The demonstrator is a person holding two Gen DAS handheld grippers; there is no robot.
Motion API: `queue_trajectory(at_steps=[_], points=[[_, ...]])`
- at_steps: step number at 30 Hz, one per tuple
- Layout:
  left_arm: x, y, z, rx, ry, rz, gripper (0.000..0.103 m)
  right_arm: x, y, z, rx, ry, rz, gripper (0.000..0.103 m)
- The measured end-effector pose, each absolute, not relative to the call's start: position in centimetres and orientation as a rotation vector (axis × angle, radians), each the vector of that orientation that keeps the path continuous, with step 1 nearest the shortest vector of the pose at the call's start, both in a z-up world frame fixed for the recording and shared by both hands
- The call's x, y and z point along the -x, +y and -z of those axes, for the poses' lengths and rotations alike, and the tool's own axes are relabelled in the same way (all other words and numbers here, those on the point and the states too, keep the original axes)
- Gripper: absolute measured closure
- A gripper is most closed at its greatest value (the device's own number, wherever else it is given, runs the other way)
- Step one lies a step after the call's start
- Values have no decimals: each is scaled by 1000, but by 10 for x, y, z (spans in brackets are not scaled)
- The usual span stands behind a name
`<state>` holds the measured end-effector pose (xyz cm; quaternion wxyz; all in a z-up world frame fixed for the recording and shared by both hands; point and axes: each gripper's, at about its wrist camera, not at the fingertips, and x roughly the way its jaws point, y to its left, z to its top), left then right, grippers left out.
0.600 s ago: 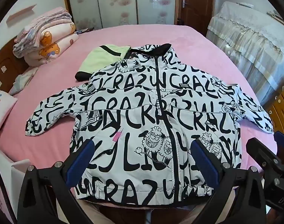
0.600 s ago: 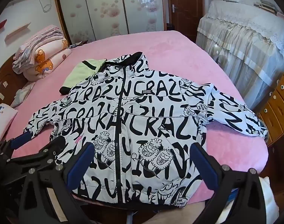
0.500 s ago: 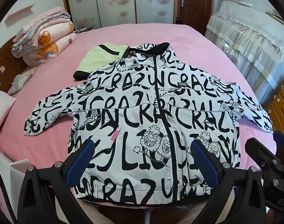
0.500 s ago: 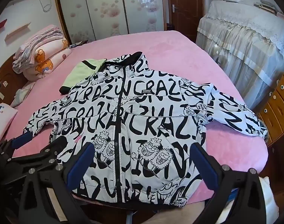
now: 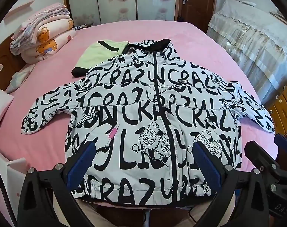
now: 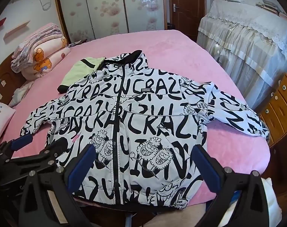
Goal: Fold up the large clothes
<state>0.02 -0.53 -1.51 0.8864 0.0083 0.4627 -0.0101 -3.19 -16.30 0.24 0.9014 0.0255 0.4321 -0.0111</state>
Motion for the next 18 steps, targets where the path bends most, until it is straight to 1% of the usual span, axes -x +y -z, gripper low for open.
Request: queue_trajectory(at_steps=[18], points=[[-2, -5, 16, -24, 961, 16, 2, 30, -169, 4, -62, 903, 18, 1]])
